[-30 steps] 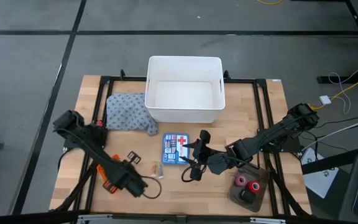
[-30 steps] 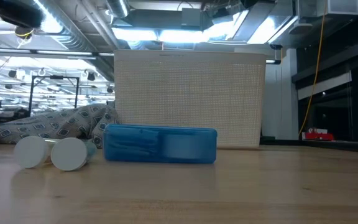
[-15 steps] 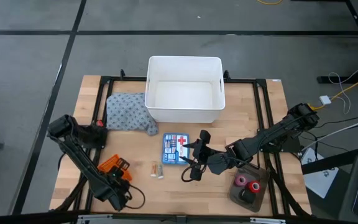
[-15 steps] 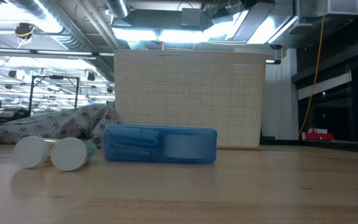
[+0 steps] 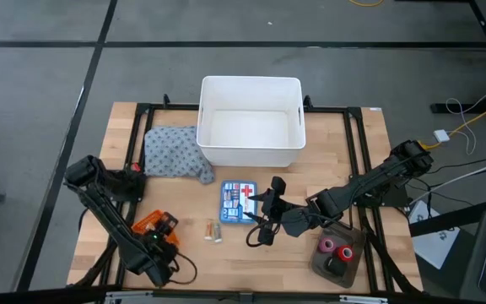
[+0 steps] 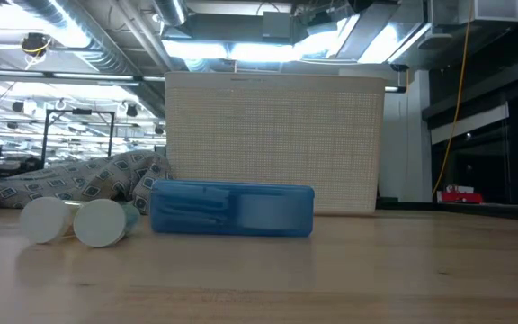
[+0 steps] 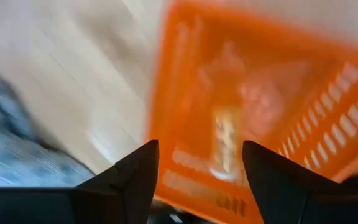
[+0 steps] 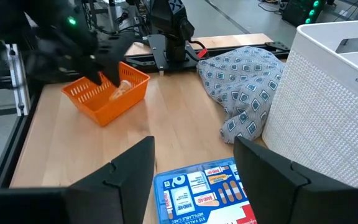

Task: Pick & place medical supplies in basket/bin
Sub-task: Put the yellow pill bottle into the orange bin

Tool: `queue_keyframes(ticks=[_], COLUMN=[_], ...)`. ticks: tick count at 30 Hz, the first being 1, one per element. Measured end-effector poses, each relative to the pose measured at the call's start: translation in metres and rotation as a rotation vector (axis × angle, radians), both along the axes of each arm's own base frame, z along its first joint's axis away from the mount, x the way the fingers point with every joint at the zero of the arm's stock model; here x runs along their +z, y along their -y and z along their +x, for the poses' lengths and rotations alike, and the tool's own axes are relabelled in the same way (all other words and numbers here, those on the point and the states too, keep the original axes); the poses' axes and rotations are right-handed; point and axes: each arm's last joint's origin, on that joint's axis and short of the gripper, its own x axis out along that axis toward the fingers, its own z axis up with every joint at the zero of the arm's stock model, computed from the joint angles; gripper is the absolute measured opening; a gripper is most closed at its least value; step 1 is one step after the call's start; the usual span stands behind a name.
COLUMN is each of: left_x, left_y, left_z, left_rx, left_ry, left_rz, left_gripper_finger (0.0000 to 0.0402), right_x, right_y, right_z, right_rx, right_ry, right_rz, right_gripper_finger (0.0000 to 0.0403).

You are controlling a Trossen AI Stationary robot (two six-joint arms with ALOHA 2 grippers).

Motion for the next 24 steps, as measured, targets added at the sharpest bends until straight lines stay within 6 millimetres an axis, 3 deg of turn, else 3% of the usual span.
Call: queue_keyframes(ticks=[4,9,18,24], left_x=[0.015,0.017,0.006,-0.014], left_y=[0.004,-0.002,-0.013,-0.021], left_z=[0.012,0.028,0.077,0.096], left_rx=[-0.141,-0.292,-0.431,-0.506], left_ry=[0.132,0.201,0.283,0.212], left_rz=[0.038,0.112,0.027,0.035], left_gripper_finger=[0.0226,0.0208,0.0187,0.0177], right_x=[0.000,0.000,0.000,0.000], right_y=[0.000,0.000,0.000,0.000], right_z=[0.000,0.000,0.000,0.000], right_rx=[0.000,0.000,0.001,0.005], right_ry=[0.000,0.000,-0.001,-0.004], right_rz=[0.000,0.000,-0.010,-0.019], right_gripper_finger=[0.0219,0.0220,0.0220,0.0219])
